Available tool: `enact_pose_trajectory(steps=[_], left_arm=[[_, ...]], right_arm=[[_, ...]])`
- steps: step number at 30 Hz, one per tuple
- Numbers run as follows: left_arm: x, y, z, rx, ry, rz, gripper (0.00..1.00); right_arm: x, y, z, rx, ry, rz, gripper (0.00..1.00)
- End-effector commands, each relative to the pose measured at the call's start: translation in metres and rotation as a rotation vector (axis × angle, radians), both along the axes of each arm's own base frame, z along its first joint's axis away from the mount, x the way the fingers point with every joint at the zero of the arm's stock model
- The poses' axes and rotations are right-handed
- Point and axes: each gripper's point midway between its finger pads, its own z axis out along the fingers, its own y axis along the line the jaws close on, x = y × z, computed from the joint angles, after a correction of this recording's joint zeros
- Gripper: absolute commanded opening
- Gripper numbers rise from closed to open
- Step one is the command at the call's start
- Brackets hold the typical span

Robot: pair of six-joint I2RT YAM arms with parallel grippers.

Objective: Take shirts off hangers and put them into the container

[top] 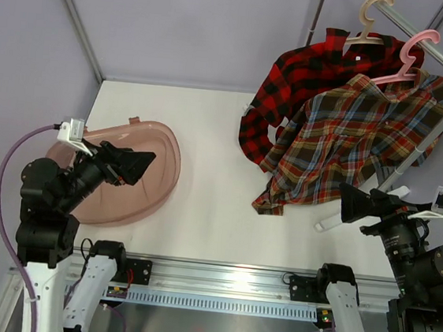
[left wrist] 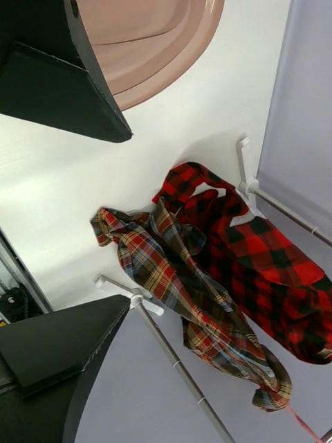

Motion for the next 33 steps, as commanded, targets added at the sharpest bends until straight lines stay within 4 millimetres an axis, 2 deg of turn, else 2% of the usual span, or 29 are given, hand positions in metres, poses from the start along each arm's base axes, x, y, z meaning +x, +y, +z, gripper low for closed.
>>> enact_pose_trajectory(steps=[1,2,3,4,5,7,8,9,10,11,12,14,15,16,17,18,20,21,25,28,29,30,31,32,33], left_arm=[[0.013,-0.016,0.011,0.0,-0.037,-0.129,0.99],[0.02,-0.022,0.025,-0.019,-0.076,-0.166,0.99],[0.025,-0.027,0.03,-0.022,-0.081,-0.202,0.99],[0.045,-0.035,0.026,-0.02,-0.041,-0.226,0.99],[0.048,-0.039,0.047,0.027,-0.086,-0.229,0.99],[0.06,-0.068,0.06,0.095,-0.091,-0.243,0.99],[0.085,-0.086,0.039,0.181,-0.007,-0.261,0.99],[0.081,-0.104,0.077,0.185,-0.081,-0.283,0.99],[0.088,-0.114,0.081,0.196,-0.073,-0.303,0.99],[0.107,-0.132,0.07,0.219,-0.023,-0.334,0.99],[0.105,-0.14,0.098,0.202,-0.084,-0.35,0.98],[0.114,-0.153,0.108,0.211,-0.098,-0.372,0.97],[0.125,-0.174,0.099,0.226,-0.072,-0.411,0.95],[0.122,-0.179,0.122,0.212,-0.127,-0.419,0.91],[0.126,-0.188,0.124,0.218,-0.139,-0.431,0.89],[0.131,-0.209,0.114,0.225,-0.128,-0.471,0.89],[0.137,-0.227,0.12,0.205,-0.167,-0.486,0.88],[0.135,-0.241,0.117,0.199,-0.176,-0.514,0.88],[0.147,-0.284,0.105,0.196,-0.271,-0.502,0.87],[0.152,-0.307,0.106,0.223,-0.41,-0.468,0.88],[0.156,-0.317,0.105,0.212,-0.467,-0.467,0.91],[0.153,-0.322,0.106,0.196,-0.499,-0.488,0.91],[0.155,-0.325,0.116,0.165,-0.551,-0.475,0.92],[0.164,-0.334,0.103,0.178,-0.538,-0.476,0.92],[0.163,-0.337,0.119,0.164,-0.578,-0.485,0.93]], right_arm=[[-0.001,-0.009,0.0,-0.006,-0.01,-0.052,0.99],[-0.001,-0.008,0.002,-0.002,-0.012,-0.05,0.99],[-0.005,-0.008,0.006,0.001,-0.02,-0.05,1.0],[-0.006,-0.008,0.008,0.001,-0.024,-0.05,1.0],[-0.007,-0.008,0.01,0.0,-0.032,-0.052,0.99],[-0.012,-0.012,0.016,-0.007,-0.049,-0.073,1.0],[-0.012,-0.018,0.015,-0.01,-0.039,-0.107,0.99],[-0.015,-0.021,0.02,-0.01,-0.048,-0.126,0.99],[-0.013,-0.025,0.021,-0.019,-0.038,-0.144,0.99],[-0.012,-0.03,0.019,-0.023,-0.021,-0.172,0.99],[-0.014,-0.032,0.023,-0.025,-0.026,-0.183,0.99],[-0.01,-0.037,0.019,-0.03,0.02,-0.212,1.0],[-0.012,-0.038,0.022,-0.032,0.023,-0.219,0.99],[-0.005,-0.04,0.02,-0.031,0.052,-0.226,1.0],[-0.004,-0.04,0.017,-0.031,0.077,-0.226,0.99],[-0.004,-0.04,0.017,-0.034,0.086,-0.227,1.0],[0.003,-0.045,0.014,-0.034,0.11,-0.254,0.99],[0.005,-0.046,0.014,-0.036,0.111,-0.258,0.99],[0.006,-0.042,0.013,-0.037,0.096,-0.237,0.99],[0.0,-0.028,0.018,-0.027,0.063,-0.157,0.99],[-0.003,-0.022,0.021,-0.022,0.046,-0.127,0.99],[-0.005,-0.02,0.023,-0.017,0.036,-0.113,0.99],[-0.01,-0.017,0.025,-0.02,0.017,-0.101,0.99],[-0.013,-0.017,0.026,-0.023,0.01,-0.098,0.99],[-0.017,-0.018,0.028,-0.026,0.002,-0.103,1.0]])
